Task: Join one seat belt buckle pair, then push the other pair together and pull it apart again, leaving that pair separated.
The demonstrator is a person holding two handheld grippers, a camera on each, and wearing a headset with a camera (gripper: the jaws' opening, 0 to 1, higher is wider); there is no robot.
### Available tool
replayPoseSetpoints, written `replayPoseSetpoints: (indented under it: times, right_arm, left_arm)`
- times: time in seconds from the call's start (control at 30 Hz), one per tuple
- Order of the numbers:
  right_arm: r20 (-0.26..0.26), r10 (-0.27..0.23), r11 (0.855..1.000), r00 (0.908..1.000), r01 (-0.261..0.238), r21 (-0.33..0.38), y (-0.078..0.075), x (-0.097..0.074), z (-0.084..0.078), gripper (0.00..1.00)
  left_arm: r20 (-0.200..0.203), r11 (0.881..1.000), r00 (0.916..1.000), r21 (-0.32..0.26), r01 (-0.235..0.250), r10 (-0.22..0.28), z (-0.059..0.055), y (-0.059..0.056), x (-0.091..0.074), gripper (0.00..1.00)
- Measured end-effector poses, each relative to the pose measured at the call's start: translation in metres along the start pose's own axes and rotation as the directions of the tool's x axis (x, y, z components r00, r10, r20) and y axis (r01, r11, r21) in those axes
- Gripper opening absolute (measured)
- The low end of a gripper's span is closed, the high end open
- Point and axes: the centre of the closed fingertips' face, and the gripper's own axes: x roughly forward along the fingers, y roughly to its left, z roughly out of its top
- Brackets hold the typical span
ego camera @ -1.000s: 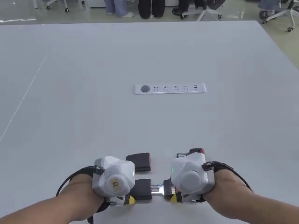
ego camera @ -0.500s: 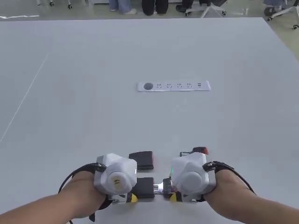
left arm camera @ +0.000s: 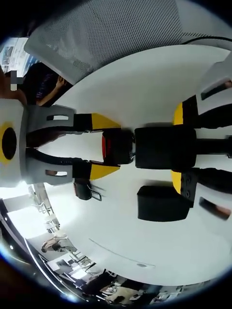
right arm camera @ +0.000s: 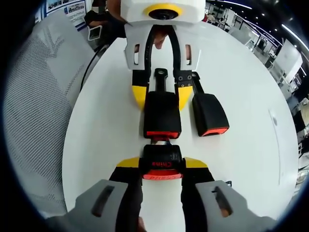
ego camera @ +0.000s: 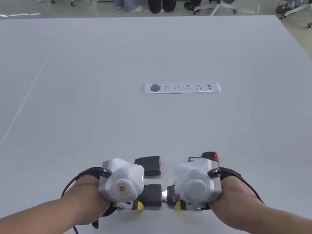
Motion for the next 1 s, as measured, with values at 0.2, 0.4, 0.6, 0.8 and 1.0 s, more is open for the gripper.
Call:
replayPoseSetpoints:
  times: [0.2, 0.4, 0.6, 0.8, 1.0]
  right_arm:
    - [0.004, 0.0, 1.0, 1.0, 0.0, -0.001, 0.0, 0.001, 0.002, 0.27]
    - [-0.01, -0.015, 1.0, 0.9998, 0.015, 0.004, -0.008, 0.004, 0.0, 0.26]
    - [-0.014, -0.003, 1.0, 0.9999, 0.003, 0.008, 0.001, 0.001, 0.0, 0.27]
    - [0.002, -0.011, 1.0, 0.9999, 0.011, 0.015, 0.0, 0.002, 0.001, 0.27]
    - [0.015, -0.017, 1.0, 0.9997, 0.017, 0.008, 0.0, 0.002, 0.001, 0.27]
  left_arm:
    - [0.004, 1.0, 1.0, -0.005, 0.0, 0.0, 0.0, -0.001, 0.001, 0.29]
    - [0.002, 1.0, 1.0, 0.004, 0.0, 0.0, 0.001, -0.001, 0.0, 0.29]
    - [0.001, 1.0, 1.0, 0.002, 0.001, -0.001, 0.0, -0.001, 0.0, 0.29]
    - [0.005, 1.0, 1.0, 0.007, 0.0, 0.0, -0.001, -0.001, 0.0, 0.3]
    - [0.004, 1.0, 1.0, -0.001, -0.002, 0.002, -0.003, -0.001, -0.001, 0.3]
